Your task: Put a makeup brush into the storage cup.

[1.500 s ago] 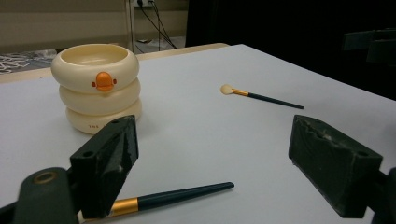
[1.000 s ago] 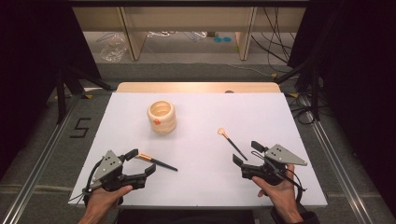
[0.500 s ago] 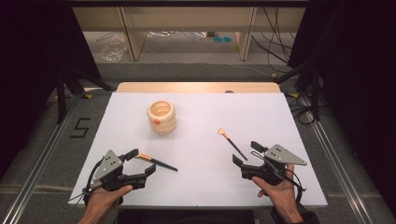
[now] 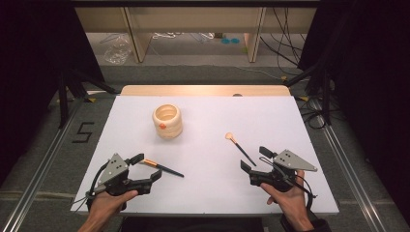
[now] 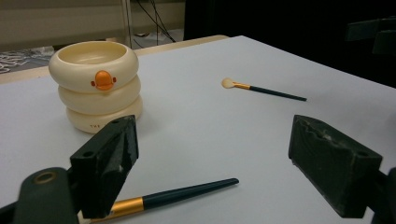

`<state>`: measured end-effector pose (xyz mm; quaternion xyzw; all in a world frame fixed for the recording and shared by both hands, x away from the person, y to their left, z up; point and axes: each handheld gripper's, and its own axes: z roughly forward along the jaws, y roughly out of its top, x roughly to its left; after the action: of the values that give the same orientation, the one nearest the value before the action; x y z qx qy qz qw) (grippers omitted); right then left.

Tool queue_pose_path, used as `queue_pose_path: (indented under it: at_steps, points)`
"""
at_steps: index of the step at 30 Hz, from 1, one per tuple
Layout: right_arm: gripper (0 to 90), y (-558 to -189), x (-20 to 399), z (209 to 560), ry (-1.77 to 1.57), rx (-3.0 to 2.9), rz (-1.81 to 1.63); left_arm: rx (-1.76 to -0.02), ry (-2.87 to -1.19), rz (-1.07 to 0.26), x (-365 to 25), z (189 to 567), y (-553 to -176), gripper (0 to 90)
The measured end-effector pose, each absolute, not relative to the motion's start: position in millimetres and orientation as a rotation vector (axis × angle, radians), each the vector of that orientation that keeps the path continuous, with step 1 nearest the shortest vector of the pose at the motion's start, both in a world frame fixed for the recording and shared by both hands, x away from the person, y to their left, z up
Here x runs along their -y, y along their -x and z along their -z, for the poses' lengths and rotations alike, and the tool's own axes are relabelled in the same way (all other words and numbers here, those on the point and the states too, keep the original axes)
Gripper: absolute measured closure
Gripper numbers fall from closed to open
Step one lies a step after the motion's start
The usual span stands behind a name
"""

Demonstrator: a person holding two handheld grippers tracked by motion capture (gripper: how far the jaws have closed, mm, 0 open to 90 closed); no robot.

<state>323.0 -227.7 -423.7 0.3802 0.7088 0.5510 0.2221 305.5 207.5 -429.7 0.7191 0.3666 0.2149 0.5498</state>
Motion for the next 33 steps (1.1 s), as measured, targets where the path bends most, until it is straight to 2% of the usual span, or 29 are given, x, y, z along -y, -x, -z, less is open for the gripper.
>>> queue_pose_path:
  at_steps: [12, 15, 33]
  points:
    - [16.4, -323, 227, 424, -1.059, -1.972, -1.520, -0.824, -1.798, -0.450, -205, 421, -315, 16.4]
    - [16.6, -323, 227, 424, -1.061, -1.971, -1.514, -0.804, -1.845, -0.473, -206, 419, -320, 16.7]
    - [16.9, -324, 226, 425, -1.056, -1.970, -1.524, -0.724, -2.135, -0.420, -204, 415, -352, 23.3]
